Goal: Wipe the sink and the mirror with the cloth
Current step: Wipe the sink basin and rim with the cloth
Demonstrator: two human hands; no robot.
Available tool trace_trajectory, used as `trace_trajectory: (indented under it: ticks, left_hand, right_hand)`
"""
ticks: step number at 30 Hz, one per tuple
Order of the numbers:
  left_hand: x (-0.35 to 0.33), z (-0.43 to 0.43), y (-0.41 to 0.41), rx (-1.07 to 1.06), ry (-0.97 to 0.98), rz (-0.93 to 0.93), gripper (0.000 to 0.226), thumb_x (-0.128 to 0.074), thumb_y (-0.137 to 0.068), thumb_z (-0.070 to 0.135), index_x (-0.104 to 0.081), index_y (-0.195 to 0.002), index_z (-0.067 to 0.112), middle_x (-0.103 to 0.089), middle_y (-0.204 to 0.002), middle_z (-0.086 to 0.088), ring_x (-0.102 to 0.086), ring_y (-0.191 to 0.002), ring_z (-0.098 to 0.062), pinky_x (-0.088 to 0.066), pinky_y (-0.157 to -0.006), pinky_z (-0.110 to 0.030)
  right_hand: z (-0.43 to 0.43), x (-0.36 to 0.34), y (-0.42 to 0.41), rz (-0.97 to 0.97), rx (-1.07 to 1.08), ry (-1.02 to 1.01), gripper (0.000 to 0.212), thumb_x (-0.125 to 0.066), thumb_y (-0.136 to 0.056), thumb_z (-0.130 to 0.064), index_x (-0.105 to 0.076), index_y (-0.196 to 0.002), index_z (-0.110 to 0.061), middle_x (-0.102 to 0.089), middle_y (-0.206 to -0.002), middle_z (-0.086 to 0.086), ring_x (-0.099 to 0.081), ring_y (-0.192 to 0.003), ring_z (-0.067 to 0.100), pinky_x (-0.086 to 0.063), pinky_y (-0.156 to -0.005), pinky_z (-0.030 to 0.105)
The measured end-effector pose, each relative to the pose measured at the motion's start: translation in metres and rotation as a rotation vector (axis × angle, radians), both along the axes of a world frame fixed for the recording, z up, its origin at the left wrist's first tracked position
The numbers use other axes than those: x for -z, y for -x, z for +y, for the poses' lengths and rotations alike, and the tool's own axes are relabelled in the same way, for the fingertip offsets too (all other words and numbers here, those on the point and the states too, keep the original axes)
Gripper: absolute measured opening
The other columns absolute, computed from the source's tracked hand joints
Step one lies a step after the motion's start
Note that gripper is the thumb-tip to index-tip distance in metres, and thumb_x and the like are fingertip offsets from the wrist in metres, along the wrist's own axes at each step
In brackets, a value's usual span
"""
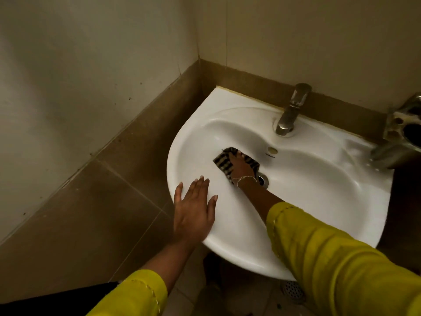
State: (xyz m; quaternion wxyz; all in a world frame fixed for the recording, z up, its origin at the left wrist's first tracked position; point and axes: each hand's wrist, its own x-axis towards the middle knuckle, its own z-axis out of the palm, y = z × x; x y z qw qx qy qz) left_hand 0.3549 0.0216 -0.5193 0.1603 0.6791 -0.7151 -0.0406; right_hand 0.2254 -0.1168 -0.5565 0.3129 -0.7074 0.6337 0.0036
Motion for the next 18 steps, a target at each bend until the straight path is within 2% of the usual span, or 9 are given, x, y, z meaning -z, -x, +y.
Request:
trace_trajectory:
  ticks: [4, 9, 13, 18]
  left_hand:
    - [-0.001, 0.000, 0.001, -0.009, -0.019, -0.002, 0.049, -0.032, -0.091, 0.037, -0.055, -0.123, 0.008, -0.061, -0.124, -0.010, -0.055, -0.117, -0.021, -0.015, -0.108, -0.039]
    - [-0.002, -0.001, 0.002, -0.007, -0.025, 0.004, 0.050, -0.032, -0.090, 0.036, -0.055, -0.123, 0.006, -0.060, -0.124, -0.012, -0.054, -0.119, -0.022, -0.013, -0.107, -0.039]
    - [-0.003, -0.001, 0.002, -0.009, -0.040, -0.012, 0.053, -0.029, -0.089, 0.036, -0.054, -0.123, 0.004, -0.059, -0.126, -0.014, -0.053, -0.120, -0.024, -0.012, -0.107, -0.040]
    - [-0.002, 0.000, 0.000, -0.014, -0.058, -0.035, 0.055, -0.028, -0.089, 0.037, -0.055, -0.122, 0.003, -0.060, -0.124, -0.016, -0.054, -0.118, -0.027, -0.011, -0.107, -0.041]
  right_hand:
    - [0.004, -0.011, -0.022, 0.026, -0.183, 0.013, 0.064, -0.040, -0.095, -0.012, -0.001, -0.147, -0.012, 0.004, -0.155, 0.019, -0.001, -0.144, 0.034, -0.017, -0.116, 0.044]
    - [0.050, -0.016, -0.025, -0.108, -0.347, -0.066, 0.064, -0.045, -0.095, -0.015, -0.009, -0.147, -0.017, 0.005, -0.156, 0.015, 0.003, -0.144, 0.031, -0.011, -0.118, 0.043]
    - [0.089, -0.034, -0.009, -0.097, -0.357, -0.088, 0.061, -0.042, -0.093, 0.001, -0.012, -0.146, -0.007, -0.012, -0.155, 0.015, -0.012, -0.144, 0.029, -0.012, -0.115, 0.034]
    - [0.119, -0.026, 0.038, -0.036, -0.530, -0.156, 0.060, -0.041, -0.091, 0.006, -0.019, -0.144, -0.008, -0.008, -0.157, 0.010, -0.007, -0.145, 0.027, -0.006, -0.117, 0.035]
